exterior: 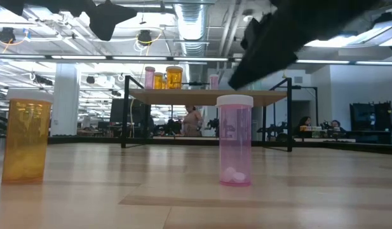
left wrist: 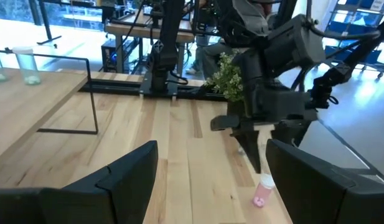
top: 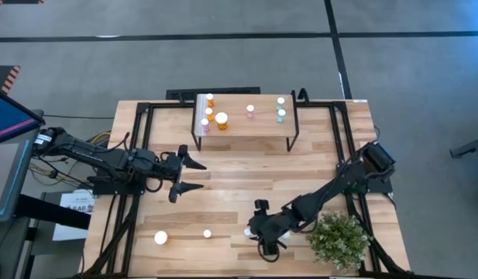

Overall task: Pick and place medicine bottles onto shelf by color
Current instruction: Put the pink pill bottle on the shelf

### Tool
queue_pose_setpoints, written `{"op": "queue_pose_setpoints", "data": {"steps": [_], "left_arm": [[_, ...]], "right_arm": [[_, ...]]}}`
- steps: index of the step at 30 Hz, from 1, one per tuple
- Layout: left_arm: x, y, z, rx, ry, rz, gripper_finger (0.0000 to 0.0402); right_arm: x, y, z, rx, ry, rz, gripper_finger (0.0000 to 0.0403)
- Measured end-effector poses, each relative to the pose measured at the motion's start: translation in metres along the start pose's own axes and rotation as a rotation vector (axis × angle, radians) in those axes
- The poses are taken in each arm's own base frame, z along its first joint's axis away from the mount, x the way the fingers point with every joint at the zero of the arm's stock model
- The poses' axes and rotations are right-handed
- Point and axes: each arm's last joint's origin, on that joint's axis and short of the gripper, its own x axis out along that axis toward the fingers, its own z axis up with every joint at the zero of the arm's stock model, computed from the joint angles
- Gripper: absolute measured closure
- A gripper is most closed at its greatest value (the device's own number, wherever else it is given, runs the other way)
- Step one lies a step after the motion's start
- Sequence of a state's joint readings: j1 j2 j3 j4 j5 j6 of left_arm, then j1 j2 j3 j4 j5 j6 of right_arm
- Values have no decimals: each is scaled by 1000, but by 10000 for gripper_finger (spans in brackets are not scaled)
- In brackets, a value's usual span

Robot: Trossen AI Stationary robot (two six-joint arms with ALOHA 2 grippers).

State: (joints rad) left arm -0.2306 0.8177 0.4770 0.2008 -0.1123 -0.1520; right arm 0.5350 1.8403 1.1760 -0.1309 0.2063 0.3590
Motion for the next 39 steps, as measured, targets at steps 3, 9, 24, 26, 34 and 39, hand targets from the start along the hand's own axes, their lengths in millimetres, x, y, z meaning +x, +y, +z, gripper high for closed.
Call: {"op": "queue_pose_setpoints", "data": {"steps": [3, 9, 24, 26, 34, 39], "left_arm": [[0, 0, 0, 2, -1, 6, 115], [0, 0, 0, 2, -1, 7, 115], [0, 0, 0, 1, 3, 9, 115], [0, 0, 0, 1, 4, 9, 115], [0, 0, 0, -3, 3, 9, 115], [0, 0, 0, -3, 4, 9, 115]], "right_arm": [[7, 3, 1, 5, -26, 11, 162], [14, 1, -5, -1, 0, 0, 162], [30, -2, -14, 8, 35, -18, 164], [31, -2, -16, 7, 40, -19, 170], [31, -2, -15, 6, 37, -17, 223], [30, -2, -15, 4, 36, -17, 255]]}}
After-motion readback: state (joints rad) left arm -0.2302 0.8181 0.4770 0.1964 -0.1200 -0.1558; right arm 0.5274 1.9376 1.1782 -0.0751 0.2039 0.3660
